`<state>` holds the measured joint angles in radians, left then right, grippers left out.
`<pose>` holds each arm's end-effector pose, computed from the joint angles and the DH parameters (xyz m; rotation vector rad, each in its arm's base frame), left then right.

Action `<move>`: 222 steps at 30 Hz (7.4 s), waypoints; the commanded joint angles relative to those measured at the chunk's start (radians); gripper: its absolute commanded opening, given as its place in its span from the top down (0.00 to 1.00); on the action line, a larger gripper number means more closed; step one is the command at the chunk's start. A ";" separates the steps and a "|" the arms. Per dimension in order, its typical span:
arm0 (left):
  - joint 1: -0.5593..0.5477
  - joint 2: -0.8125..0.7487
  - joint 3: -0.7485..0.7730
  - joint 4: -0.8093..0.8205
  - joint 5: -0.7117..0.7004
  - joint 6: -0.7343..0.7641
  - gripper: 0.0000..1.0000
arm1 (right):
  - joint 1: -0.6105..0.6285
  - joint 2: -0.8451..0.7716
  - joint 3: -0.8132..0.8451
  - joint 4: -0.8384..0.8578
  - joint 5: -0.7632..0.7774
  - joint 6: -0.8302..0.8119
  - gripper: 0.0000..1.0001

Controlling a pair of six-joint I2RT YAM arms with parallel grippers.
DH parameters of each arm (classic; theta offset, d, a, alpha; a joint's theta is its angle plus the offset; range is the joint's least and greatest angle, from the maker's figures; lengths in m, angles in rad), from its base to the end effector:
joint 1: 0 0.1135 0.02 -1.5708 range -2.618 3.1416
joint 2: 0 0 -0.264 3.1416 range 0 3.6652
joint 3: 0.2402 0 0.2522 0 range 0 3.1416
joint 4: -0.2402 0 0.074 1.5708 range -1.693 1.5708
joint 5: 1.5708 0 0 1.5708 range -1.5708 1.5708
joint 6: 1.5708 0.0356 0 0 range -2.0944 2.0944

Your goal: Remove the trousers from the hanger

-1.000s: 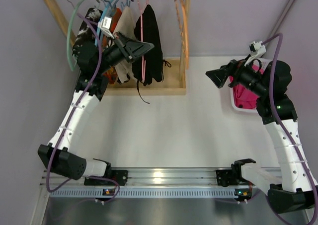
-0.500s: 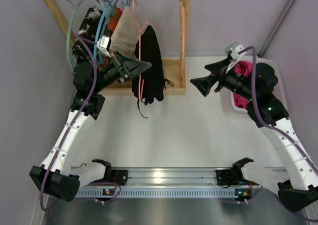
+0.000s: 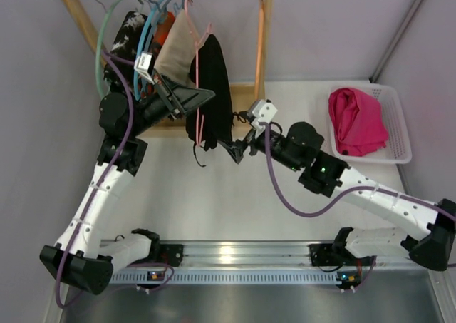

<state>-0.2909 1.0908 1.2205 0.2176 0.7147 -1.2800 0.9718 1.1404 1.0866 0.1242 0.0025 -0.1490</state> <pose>0.2118 -0.0878 0.4732 -0.0084 1.5417 -1.7311 0.1506 0.2205 0.4079 -0.8147 1.3023 0.6574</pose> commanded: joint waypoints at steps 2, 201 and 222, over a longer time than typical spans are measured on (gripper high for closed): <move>-0.007 -0.054 0.042 0.146 0.003 0.008 1.00 | 0.038 0.091 0.050 0.181 0.151 -0.020 0.01; -0.004 -0.186 -0.090 -0.435 -0.179 0.712 1.00 | -1.312 0.073 0.233 -0.523 -0.312 0.065 0.01; -0.203 0.360 0.519 -0.504 -0.691 1.054 1.00 | -1.314 -0.071 0.463 -0.699 -0.429 0.193 0.01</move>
<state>-0.4473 1.4162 1.6360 -0.3004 0.1589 -0.3302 -0.3260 1.0676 1.4857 -0.5411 -0.3836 -0.0135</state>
